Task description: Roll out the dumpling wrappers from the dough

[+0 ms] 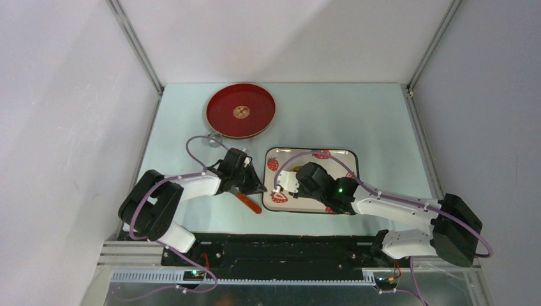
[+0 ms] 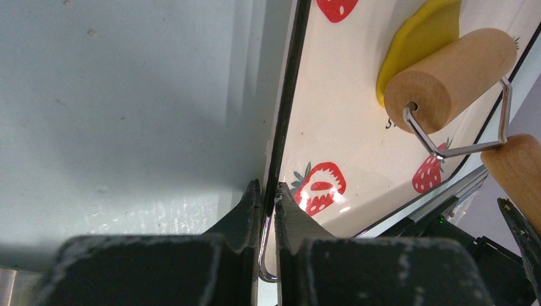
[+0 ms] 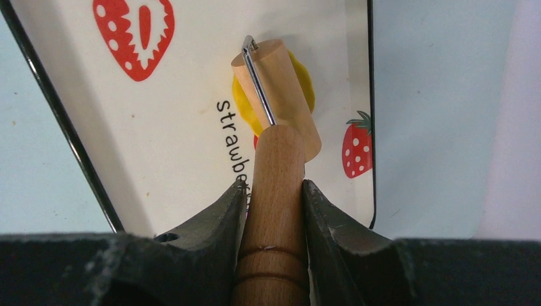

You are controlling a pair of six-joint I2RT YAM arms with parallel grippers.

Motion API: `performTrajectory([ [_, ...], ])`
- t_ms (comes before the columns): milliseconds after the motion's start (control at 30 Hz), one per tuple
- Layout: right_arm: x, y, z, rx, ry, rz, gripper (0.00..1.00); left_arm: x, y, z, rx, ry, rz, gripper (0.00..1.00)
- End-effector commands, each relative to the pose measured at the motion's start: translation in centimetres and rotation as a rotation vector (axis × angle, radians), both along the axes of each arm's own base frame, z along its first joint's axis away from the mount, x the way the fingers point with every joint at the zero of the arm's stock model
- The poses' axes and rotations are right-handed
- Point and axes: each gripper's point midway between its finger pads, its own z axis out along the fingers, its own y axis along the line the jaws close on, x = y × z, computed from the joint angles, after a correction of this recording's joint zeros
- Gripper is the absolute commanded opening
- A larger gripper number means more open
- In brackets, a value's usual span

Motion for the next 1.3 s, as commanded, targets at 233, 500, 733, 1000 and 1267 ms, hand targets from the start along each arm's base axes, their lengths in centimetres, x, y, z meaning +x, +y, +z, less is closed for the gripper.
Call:
performTrajectory([
  [233,-14.7,-5.3,-9.3,-0.234,0.693,0.105,0.0,-1.4,3.8,-3.6,0.173,0.073,0.071,0.0],
  [500,-14.3,-5.1,-7.8,-0.154,0.685,0.078,0.0,-1.4,3.8,-3.6,0.173,0.074,0.073,0.0],
  [733,-12.7,-5.5,-7.1,-0.137,0.605,0.044,0.0,-1.4,3.8,-3.6,0.171,0.075,0.072,0.0],
  [1000,-4.0,-4.0,1.0,0.154,0.332,-0.109,0.0,-1.4,3.8,-3.6,0.172,0.077,0.075,0.0],
  [1267,0.8,-6.2,13.3,0.642,0.049,-0.19,0.0,-1.4,3.8,-3.6,0.172,0.076,0.073,0.0],
])
